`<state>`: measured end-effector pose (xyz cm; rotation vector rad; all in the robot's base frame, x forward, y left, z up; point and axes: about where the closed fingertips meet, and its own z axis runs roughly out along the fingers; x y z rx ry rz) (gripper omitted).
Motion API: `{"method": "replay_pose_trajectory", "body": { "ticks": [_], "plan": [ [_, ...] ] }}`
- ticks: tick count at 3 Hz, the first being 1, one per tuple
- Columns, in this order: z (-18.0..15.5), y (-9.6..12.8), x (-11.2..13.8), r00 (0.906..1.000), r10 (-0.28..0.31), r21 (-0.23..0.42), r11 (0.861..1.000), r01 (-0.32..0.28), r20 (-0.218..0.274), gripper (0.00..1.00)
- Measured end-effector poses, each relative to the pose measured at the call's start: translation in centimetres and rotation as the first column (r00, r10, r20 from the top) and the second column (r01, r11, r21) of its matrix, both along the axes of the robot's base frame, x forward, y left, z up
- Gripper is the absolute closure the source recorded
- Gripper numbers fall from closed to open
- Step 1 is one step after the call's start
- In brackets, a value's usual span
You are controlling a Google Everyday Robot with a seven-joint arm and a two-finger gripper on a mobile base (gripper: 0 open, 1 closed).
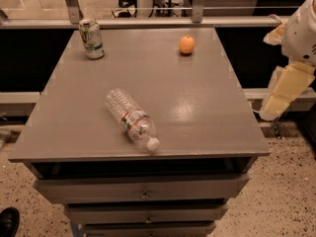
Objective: Move orange near water bottle
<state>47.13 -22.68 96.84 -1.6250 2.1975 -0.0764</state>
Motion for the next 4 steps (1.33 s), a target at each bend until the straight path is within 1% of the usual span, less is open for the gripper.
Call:
{"method": "replay_pose_trajectory", "body": {
  "ticks": [1, 2, 3, 4],
  "plan": [
    [-1.1, -0.9, 4.8, 0.9979, -0.039, 0.084, 0.996, 0.035, 0.052, 0.00],
    [-2.2, -1.2, 9.9, 0.9912, -0.096, 0.182, 0.980, 0.078, 0.091, 0.00],
    [-4.0, -1.2, 15.7, 0.9788, -0.173, 0.300, 0.945, 0.133, 0.110, 0.00],
    [-5.6, -1.0, 20.7, 0.9597, -0.256, 0.424, 0.886, 0.186, 0.115, 0.00]
  ]
}}
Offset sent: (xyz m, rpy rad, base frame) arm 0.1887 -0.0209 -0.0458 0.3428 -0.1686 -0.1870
